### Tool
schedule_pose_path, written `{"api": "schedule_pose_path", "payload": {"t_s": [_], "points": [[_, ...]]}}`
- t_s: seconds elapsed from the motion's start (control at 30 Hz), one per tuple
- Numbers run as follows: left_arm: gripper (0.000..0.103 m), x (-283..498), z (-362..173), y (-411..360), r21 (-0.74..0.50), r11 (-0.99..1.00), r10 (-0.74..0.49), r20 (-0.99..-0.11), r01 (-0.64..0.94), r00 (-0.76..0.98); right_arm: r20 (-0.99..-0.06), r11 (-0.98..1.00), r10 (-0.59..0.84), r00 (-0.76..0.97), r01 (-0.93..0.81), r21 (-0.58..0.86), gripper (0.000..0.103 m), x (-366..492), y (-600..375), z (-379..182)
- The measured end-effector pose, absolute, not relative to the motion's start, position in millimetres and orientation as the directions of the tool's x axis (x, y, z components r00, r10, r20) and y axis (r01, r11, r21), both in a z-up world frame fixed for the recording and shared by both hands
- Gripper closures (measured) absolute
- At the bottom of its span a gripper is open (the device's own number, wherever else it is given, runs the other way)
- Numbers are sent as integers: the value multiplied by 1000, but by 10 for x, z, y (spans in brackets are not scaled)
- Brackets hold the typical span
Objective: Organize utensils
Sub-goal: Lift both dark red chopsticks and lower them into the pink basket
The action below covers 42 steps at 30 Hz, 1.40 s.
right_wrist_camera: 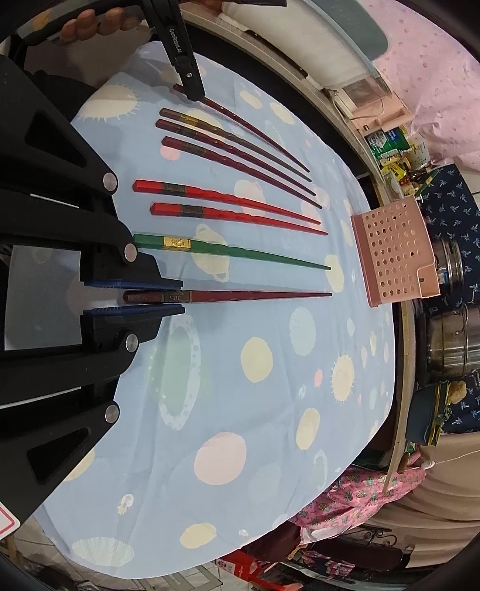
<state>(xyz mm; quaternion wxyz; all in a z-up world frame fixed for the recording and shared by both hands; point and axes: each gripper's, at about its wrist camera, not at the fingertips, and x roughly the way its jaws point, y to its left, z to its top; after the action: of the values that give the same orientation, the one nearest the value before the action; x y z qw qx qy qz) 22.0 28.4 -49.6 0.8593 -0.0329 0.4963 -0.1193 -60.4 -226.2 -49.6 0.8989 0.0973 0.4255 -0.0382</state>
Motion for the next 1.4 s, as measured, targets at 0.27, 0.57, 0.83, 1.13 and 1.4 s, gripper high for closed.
{"api": "schedule_pose_path", "payload": {"t_s": [0.27,0.57,0.83,1.13,1.4], "points": [[96,202,-154,363,-209,965,-263,-806,162,530,-715,970,14,699,163,178,95,-636,-2376,-137],[96,351,470,430,-222,961,-277,-723,167,633,-618,967,-9,786,164,194,95,-507,-2552,460],[96,752,995,396,-205,965,-259,-650,164,714,-533,968,-27,846,156,198,95,-177,-2712,967],[96,1274,1415,259,-179,970,-239,-594,163,768,-479,964,-25,877,148,219,95,284,-2853,1324],[96,1571,1943,108,-204,961,-265,-503,185,823,-388,958,0,921,112,265,95,682,-2915,1774]]}}
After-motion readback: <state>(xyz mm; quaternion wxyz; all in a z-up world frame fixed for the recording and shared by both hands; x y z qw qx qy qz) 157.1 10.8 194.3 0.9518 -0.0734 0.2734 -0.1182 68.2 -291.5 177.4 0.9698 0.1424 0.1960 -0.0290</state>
